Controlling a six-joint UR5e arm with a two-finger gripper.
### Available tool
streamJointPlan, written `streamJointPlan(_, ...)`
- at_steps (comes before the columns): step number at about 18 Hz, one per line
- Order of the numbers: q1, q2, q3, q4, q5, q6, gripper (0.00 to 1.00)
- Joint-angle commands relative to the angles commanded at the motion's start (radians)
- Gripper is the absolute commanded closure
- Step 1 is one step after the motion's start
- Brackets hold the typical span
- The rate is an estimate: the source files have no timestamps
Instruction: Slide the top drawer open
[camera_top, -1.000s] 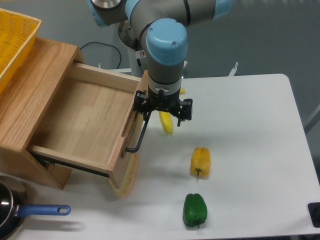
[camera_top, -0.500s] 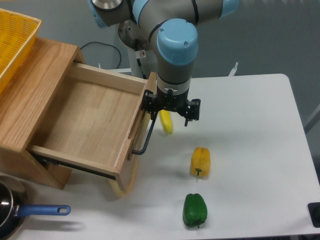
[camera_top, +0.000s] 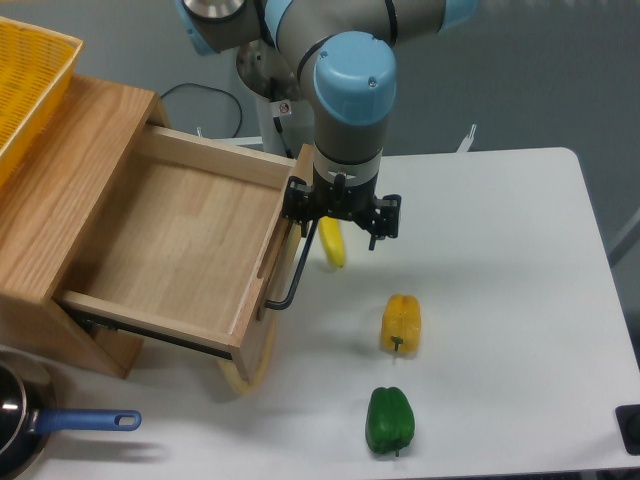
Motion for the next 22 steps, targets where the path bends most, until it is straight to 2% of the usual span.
streamJointPlan(4, 0.003, 0.021, 0.018, -0.028, -0.002, 0.0, 0.0)
streamJointPlan(11, 0.057, 0.043, 0.028, -0.019, 0.005, 0.024, 0.0)
streamJointPlan(16, 0.178, 0.042, 0.023, -0.02, 0.006, 0.162, 0.0)
streamJointPlan(22, 0.262, 0.0, 0.006, -0.012, 0.018, 0.405, 0.0)
